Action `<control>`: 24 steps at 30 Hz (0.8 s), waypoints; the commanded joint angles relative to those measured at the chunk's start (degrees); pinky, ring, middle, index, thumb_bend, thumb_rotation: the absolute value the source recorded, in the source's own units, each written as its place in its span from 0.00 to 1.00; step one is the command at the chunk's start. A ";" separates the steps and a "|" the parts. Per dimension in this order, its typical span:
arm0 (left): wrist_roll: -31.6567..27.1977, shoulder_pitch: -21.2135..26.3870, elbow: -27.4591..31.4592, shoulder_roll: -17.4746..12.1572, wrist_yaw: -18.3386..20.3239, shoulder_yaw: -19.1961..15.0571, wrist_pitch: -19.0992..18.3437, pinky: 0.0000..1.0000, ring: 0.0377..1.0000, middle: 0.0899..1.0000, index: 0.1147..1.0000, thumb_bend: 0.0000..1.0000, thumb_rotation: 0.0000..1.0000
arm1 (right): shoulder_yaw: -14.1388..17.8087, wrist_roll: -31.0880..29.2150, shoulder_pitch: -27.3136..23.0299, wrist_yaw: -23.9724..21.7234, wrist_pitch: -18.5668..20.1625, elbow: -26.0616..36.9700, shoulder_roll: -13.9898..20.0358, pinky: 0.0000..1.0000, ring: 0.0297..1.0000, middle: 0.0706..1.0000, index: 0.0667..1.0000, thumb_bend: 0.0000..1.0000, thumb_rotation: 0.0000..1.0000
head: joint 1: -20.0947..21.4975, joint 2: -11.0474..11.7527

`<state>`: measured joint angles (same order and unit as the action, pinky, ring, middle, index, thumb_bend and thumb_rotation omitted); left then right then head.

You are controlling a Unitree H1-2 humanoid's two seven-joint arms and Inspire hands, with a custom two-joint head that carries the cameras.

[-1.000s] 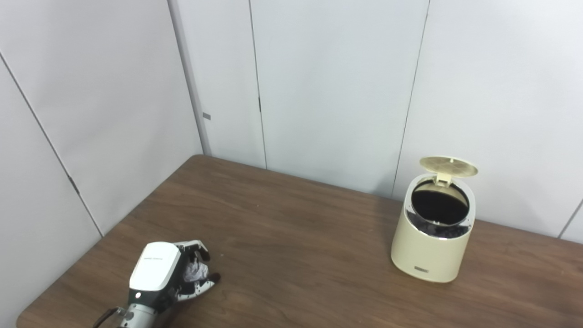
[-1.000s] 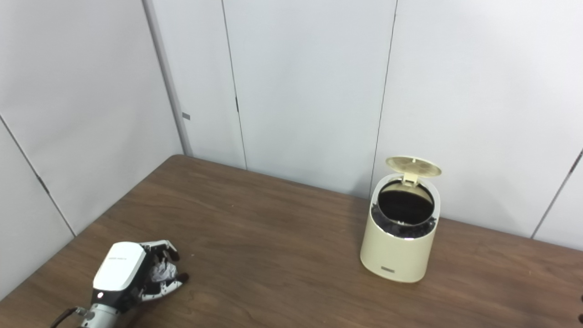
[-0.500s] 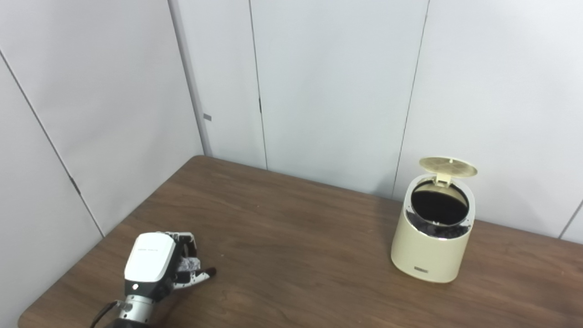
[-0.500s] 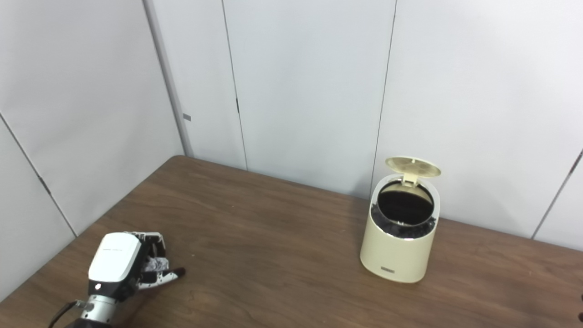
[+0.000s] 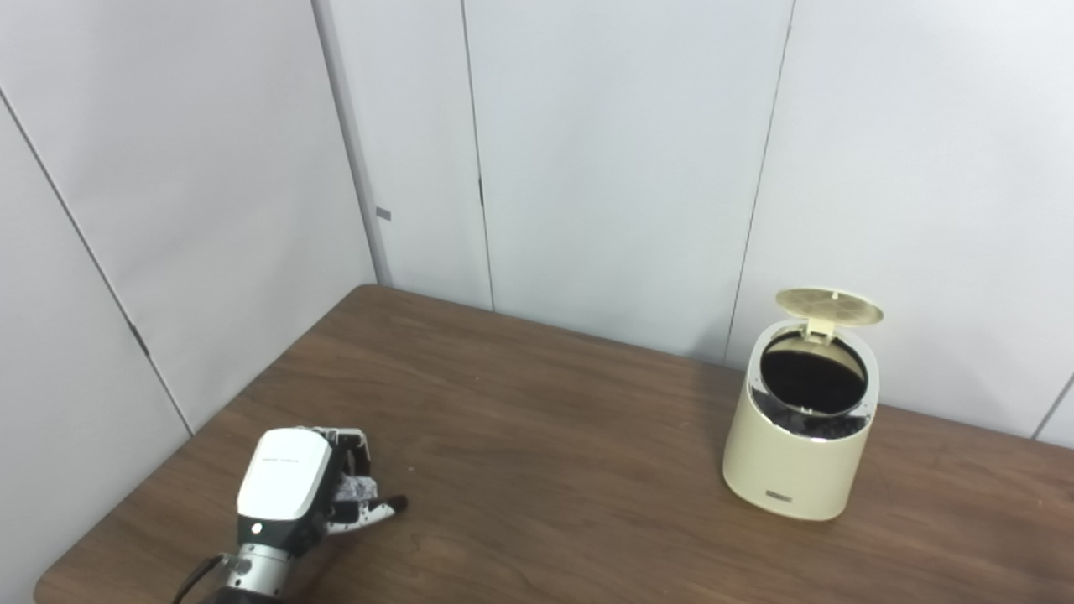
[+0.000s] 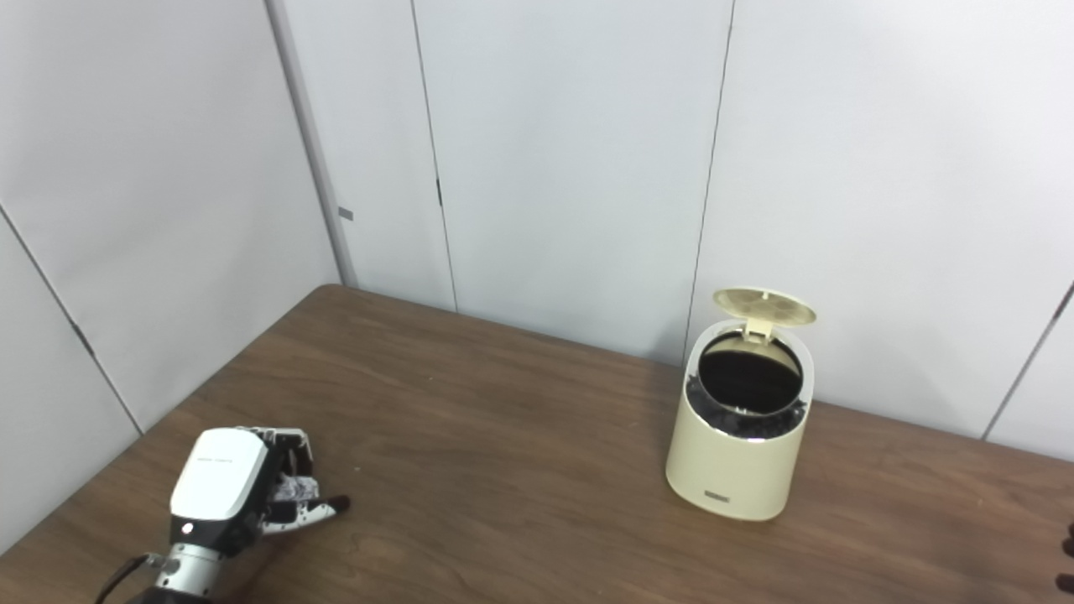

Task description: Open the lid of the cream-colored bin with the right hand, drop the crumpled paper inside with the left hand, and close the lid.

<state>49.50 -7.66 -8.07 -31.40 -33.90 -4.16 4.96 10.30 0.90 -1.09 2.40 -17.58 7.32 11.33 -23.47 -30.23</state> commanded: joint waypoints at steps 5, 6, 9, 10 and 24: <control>-0.47 -0.75 1.81 0.90 0.15 0.73 0.52 0.12 0.13 0.15 0.18 0.72 0.11 | 0.27 -0.24 -1.89 0.23 -3.12 0.59 0.25 0.58 0.70 0.71 0.66 0.40 0.69 | 0.07 0.36; -0.38 -0.65 2.05 0.85 0.32 0.68 0.39 0.12 0.13 0.15 0.18 0.72 0.11 | 0.21 -0.16 -1.98 0.24 -3.28 0.40 0.21 0.58 0.70 0.71 0.66 0.40 0.68 | 0.06 0.40; -0.08 -0.32 3.20 0.60 0.62 0.62 0.41 0.12 0.13 0.15 0.19 0.72 0.12 | 0.18 0.39 -2.11 0.50 -2.95 0.32 0.00 0.59 0.71 0.71 0.66 0.41 0.70 | 0.08 0.63; -0.06 -0.17 3.63 0.43 0.73 0.59 0.56 0.12 0.13 0.15 0.19 0.71 0.12 | 0.14 0.49 -2.15 0.59 -2.82 0.34 -0.16 0.59 0.71 0.71 0.67 0.41 0.70 | 0.13 0.79; 1.70 4.06 13.26 0.52 5.43 0.71 0.22 0.09 0.10 0.11 0.13 0.69 0.14 | -0.09 4.94 -1.83 2.58 -3.89 -0.63 -2.18 0.58 0.71 0.70 0.66 0.38 0.73 | 1.31 1.88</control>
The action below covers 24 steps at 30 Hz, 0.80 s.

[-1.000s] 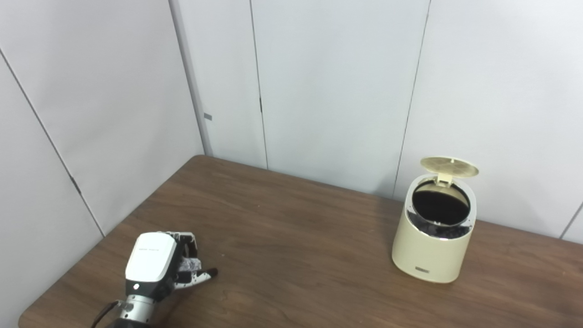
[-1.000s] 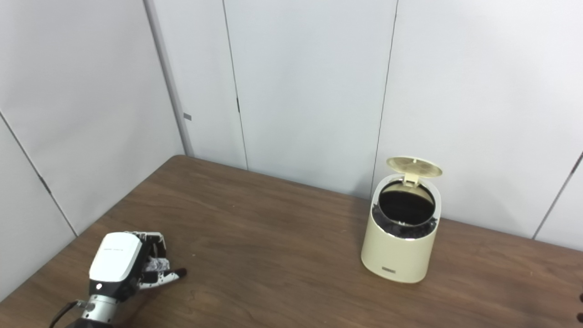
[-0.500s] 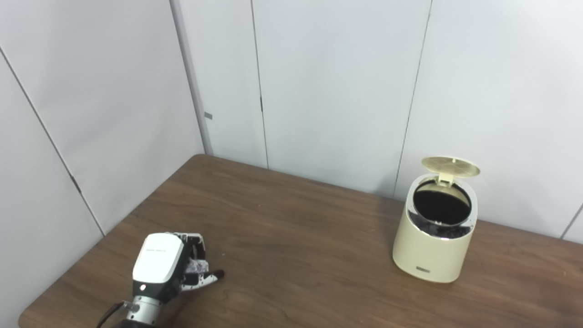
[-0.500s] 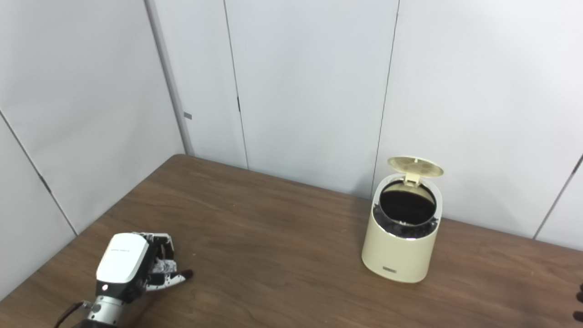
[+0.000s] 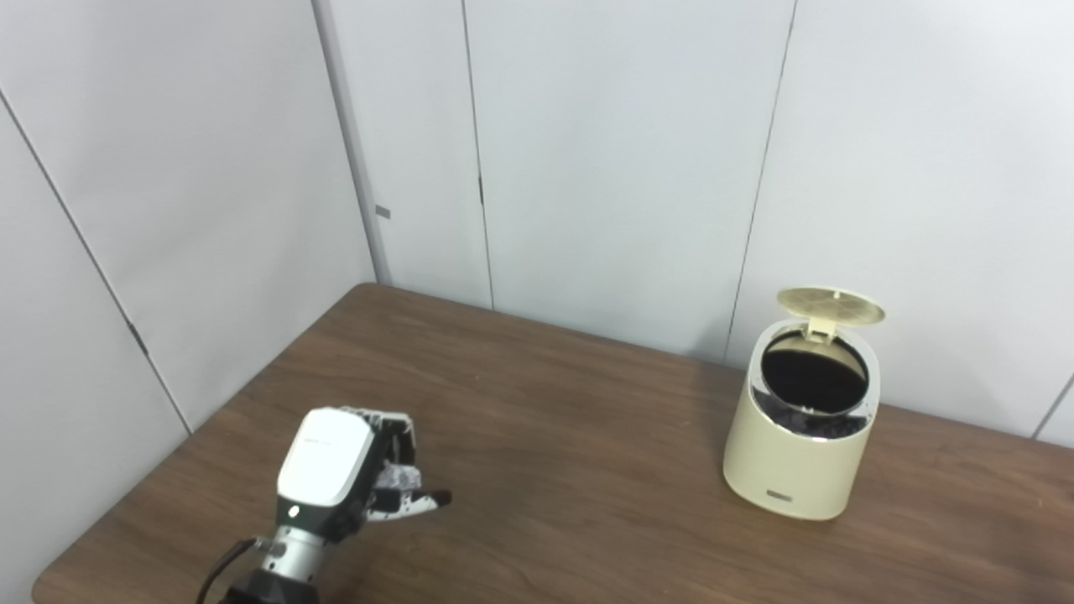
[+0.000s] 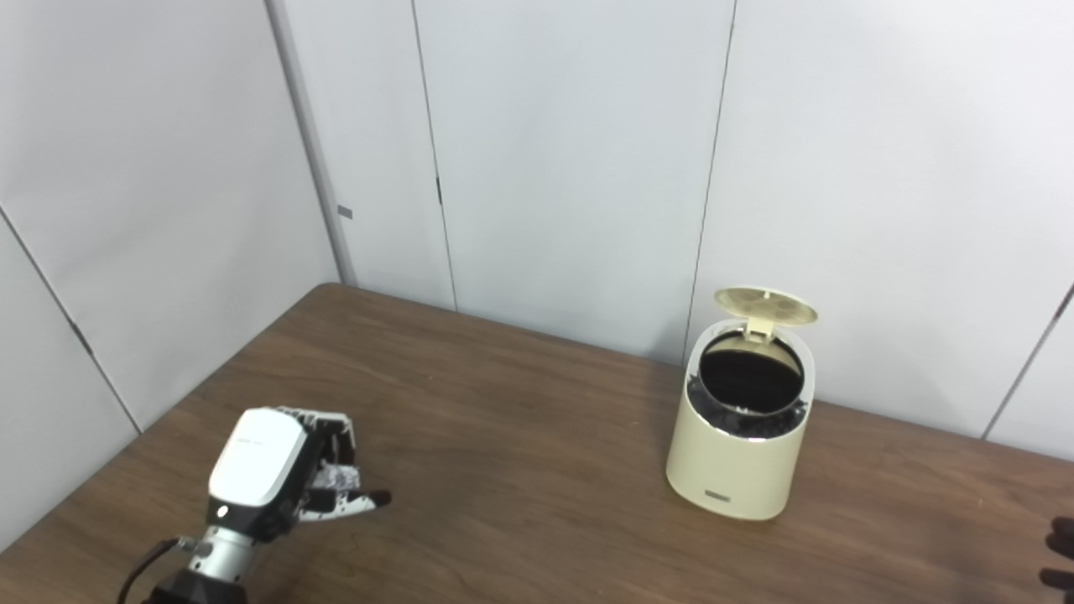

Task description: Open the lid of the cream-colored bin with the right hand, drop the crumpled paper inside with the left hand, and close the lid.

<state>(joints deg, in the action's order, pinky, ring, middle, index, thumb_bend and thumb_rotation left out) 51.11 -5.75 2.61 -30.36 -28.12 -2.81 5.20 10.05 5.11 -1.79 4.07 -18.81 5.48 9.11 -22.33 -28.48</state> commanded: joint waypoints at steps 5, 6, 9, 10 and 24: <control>0.26 4.87 4.53 0.18 0.58 -0.42 1.40 0.09 0.09 0.10 0.13 0.69 0.11 | -0.17 1.72 -0.46 1.61 -3.57 -0.34 -0.29 0.57 0.69 0.70 0.66 0.37 0.71 | 1.42 0.55; 0.16 5.48 4.39 0.27 0.50 -0.40 1.87 0.08 0.09 0.10 0.13 0.69 0.10 | -0.24 1.83 -0.35 1.69 -3.68 -0.55 -0.39 0.57 0.69 0.70 0.66 0.37 0.71 | 1.79 0.71; 0.78 7.63 4.51 0.54 0.78 0.04 2.37 0.08 0.08 0.10 0.12 0.67 0.11 | -0.06 2.38 0.14 1.76 -3.93 -0.76 0.00 0.58 0.70 0.70 0.66 0.36 0.72 | 2.34 0.89; 0.91 8.20 4.44 0.60 0.88 0.13 2.46 0.08 0.08 0.09 0.11 0.67 0.11 | -0.01 2.39 0.26 1.76 -4.09 -0.81 0.07 0.58 0.70 0.70 0.66 0.36 0.73 | 2.69 1.03; -0.41 17.73 -0.61 2.25 0.25 2.92 8.45 0.07 0.08 0.09 0.14 0.61 0.19 | -0.03 4.42 2.39 3.46 -3.35 0.36 -1.94 0.60 0.72 0.71 0.67 0.33 0.74 | 6.75 2.51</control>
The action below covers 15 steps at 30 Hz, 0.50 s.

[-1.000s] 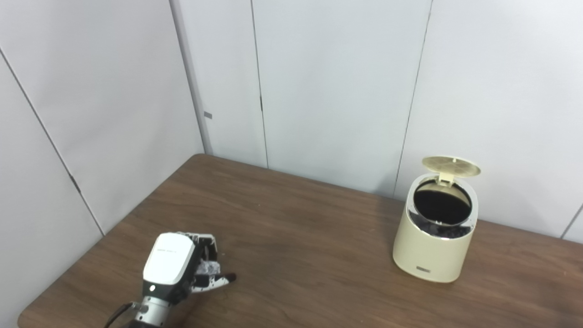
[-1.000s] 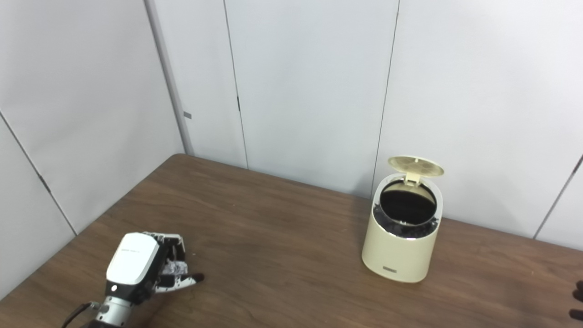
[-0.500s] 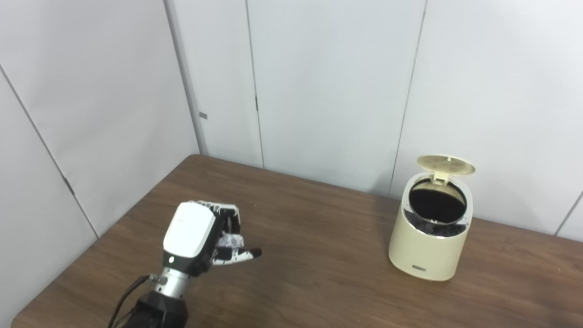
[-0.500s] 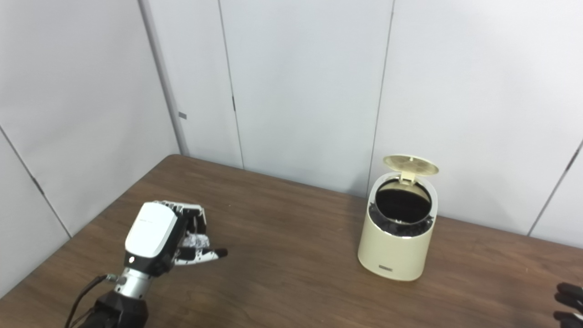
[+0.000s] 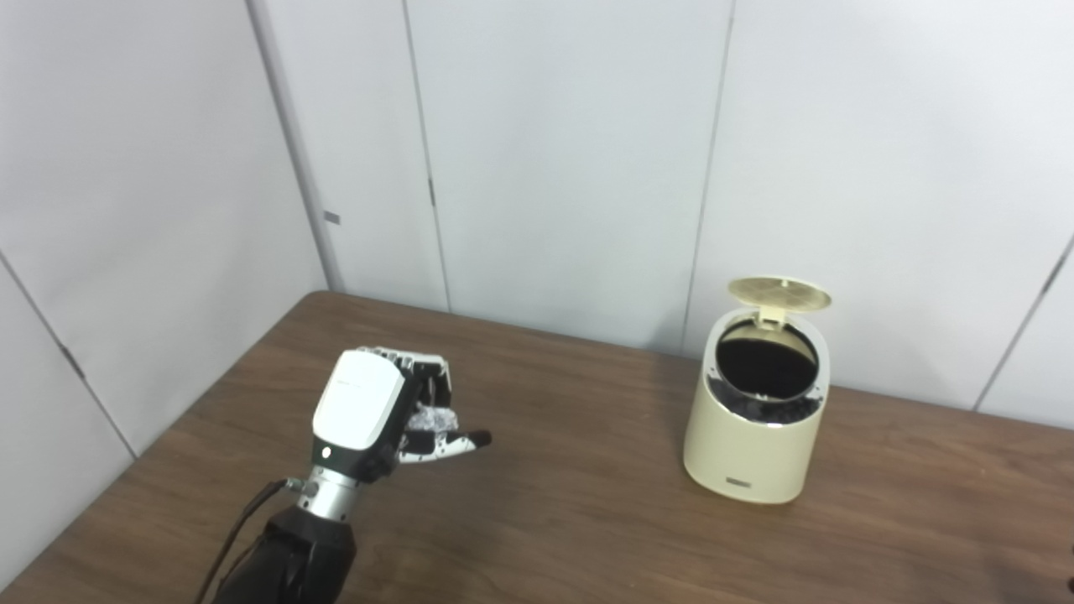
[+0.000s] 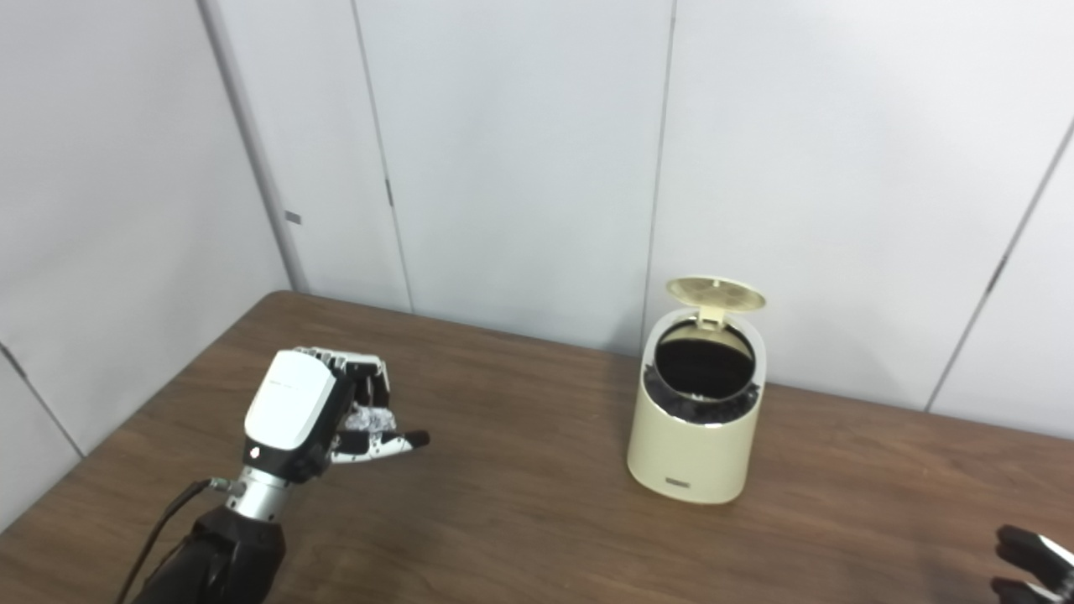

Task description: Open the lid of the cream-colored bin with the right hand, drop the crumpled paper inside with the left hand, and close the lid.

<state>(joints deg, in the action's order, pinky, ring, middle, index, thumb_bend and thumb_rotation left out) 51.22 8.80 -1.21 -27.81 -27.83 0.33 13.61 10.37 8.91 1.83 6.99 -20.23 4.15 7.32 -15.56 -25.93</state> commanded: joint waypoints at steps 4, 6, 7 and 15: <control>-0.89 5.41 7.38 2.02 4.48 0.47 -2.02 0.08 0.08 0.10 0.16 0.62 0.16 | -1.12 3.04 -1.23 1.92 -2.38 1.20 -1.73 0.58 0.71 0.70 0.65 0.32 0.73 | 1.25 0.75; -0.73 6.92 7.96 3.18 6.00 1.31 -2.15 0.08 0.09 0.11 0.17 0.62 0.14 | -1.63 4.52 -1.24 2.45 -2.11 0.45 -2.57 0.58 0.71 0.71 0.65 0.32 0.74 | 1.95 1.05; -0.61 7.41 8.04 3.59 6.46 1.56 -2.13 0.09 0.09 0.11 0.17 0.62 0.13 | -1.83 5.09 -1.24 2.69 -1.93 0.16 -2.83 0.59 0.71 0.71 0.66 0.31 0.74 | 1.95 1.05; 0.37 11.70 5.12 5.68 6.85 3.94 -1.03 0.06 0.06 0.08 0.12 0.63 0.12 | -3.90 7.41 -1.47 4.47 -1.45 -1.33 -4.26 0.63 0.73 0.73 0.69 0.18 0.70 | 4.74 2.01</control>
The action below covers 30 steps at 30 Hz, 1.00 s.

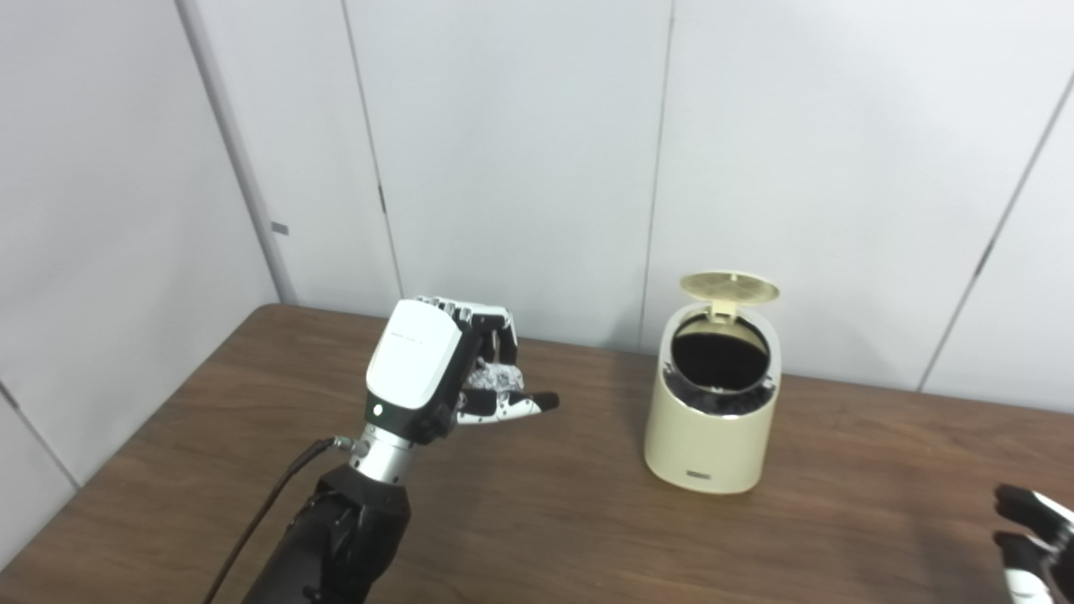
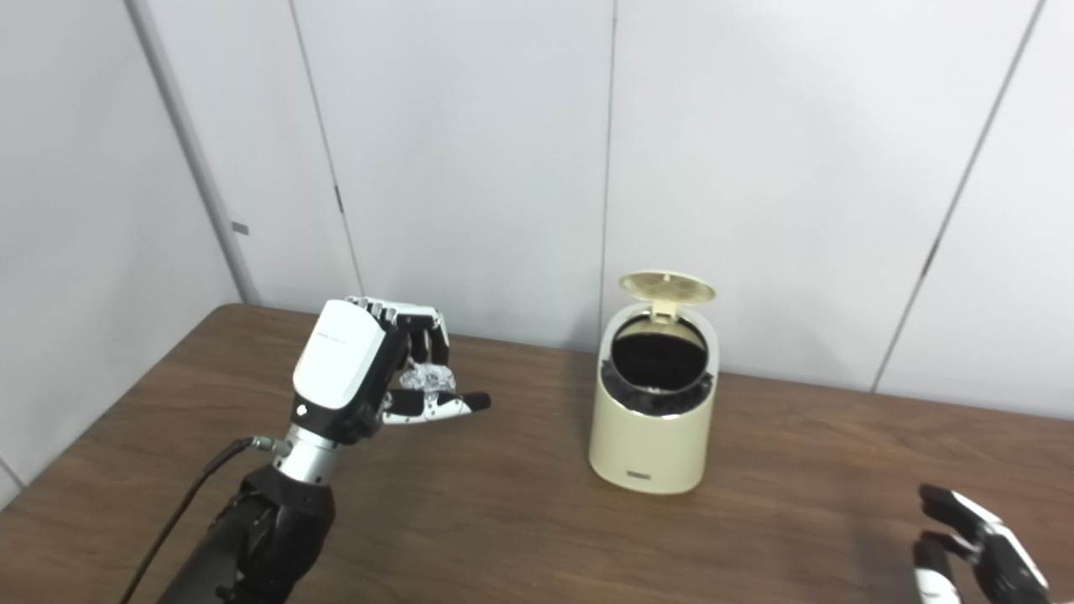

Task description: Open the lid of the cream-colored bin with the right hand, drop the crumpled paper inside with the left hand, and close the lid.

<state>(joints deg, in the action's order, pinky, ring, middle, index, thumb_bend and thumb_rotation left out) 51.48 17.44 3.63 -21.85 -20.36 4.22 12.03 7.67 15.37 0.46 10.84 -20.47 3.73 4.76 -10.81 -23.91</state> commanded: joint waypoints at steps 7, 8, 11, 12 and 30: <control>-0.31 6.74 -1.68 1.24 -0.36 2.14 1.44 0.08 0.08 0.10 0.14 0.62 0.14 | -2.87 4.06 -0.31 2.18 -0.75 -1.27 -2.20 0.63 0.74 0.74 0.70 0.09 0.57 | 2.18 0.59; -0.22 7.37 -2.28 1.51 -0.70 2.57 1.89 0.08 0.08 0.10 0.14 0.62 0.14 | -3.02 4.15 -0.43 2.38 -0.90 -1.57 -2.33 0.63 0.74 0.73 0.69 0.09 0.53 | 2.70 0.81; -0.03 9.03 -4.25 2.00 -2.03 3.69 3.61 0.08 0.09 0.10 0.14 0.62 0.14 | -3.44 3.26 -0.69 2.51 -1.08 -2.34 -2.96 0.66 0.75 0.74 0.70 0.08 0.40 | 3.95 1.30; 0.05 9.62 -4.96 2.21 -2.50 4.05 4.25 0.08 0.09 0.10 0.14 0.62 0.13 | -3.54 2.85 -0.73 2.55 -0.96 -2.48 -3.28 0.67 0.76 0.74 0.70 0.08 0.34 | 4.23 1.38; -1.19 16.27 -14.21 6.60 -3.27 8.04 7.64 0.08 0.08 0.10 0.14 0.61 0.16 | -6.54 9.52 -1.98 8.11 1.69 -7.66 -6.23 0.63 0.74 0.75 0.71 0.17 0.34 | 12.02 2.35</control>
<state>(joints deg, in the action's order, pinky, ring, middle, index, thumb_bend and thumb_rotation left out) 50.95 30.18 -11.06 -15.44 -22.04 12.42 18.64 2.36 23.08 -3.44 17.81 -18.29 -0.15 0.05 1.14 -21.62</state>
